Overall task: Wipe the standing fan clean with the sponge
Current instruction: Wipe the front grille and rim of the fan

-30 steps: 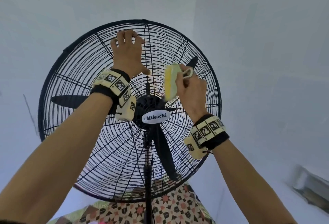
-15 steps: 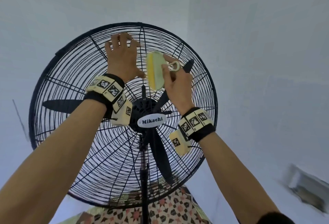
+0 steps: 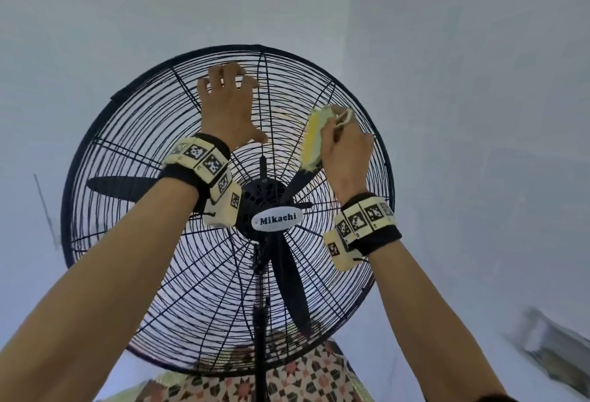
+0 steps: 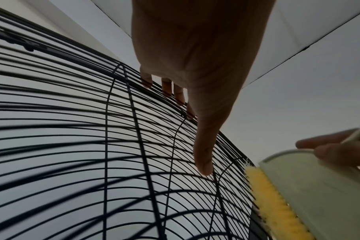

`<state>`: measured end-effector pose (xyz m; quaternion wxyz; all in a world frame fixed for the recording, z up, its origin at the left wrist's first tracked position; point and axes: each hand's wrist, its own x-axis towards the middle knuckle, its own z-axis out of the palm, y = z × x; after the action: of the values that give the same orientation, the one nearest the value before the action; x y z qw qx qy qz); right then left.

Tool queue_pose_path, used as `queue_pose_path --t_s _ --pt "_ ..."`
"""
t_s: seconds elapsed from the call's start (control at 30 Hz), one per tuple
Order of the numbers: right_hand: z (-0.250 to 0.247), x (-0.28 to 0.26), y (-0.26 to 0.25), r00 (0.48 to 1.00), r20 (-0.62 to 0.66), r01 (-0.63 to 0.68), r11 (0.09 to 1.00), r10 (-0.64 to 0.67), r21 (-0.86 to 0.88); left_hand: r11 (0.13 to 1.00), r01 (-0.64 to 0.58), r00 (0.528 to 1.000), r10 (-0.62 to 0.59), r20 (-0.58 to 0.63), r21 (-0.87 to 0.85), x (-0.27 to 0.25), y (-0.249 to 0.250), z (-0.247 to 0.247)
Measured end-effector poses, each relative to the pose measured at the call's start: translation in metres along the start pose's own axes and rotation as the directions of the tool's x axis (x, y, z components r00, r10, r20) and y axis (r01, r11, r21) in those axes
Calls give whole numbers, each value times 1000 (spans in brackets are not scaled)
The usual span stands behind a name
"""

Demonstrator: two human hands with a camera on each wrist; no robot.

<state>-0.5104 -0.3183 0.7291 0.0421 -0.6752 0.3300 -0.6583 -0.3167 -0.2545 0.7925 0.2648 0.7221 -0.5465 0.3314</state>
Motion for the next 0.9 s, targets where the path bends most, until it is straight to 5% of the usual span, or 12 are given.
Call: queue_pose_path --t_s 0.17,0.37,0.53,0.73,0.9 --pt "9 0 -28 952 124 246 942 -279 226 1000 -17 999 17 -33 -1 -2 4 2" --pt "8 21 -4 1000 -2 -9 997 9 -71 1000 0 1000 0 -6 -3 -1 -3 0" --pt "7 13 -19 962 172 176 964 -211 201 1000 -7 1000 8 -22 26 0 6 3" --pt "3 23 -13 999 33 45 993 -41 -111 999 7 1000 -7 1 38 0 -1 0" --pt "8 16 -29 953 165 219 953 -255 209 999 -12 1000 13 -23 36 -2 6 2"
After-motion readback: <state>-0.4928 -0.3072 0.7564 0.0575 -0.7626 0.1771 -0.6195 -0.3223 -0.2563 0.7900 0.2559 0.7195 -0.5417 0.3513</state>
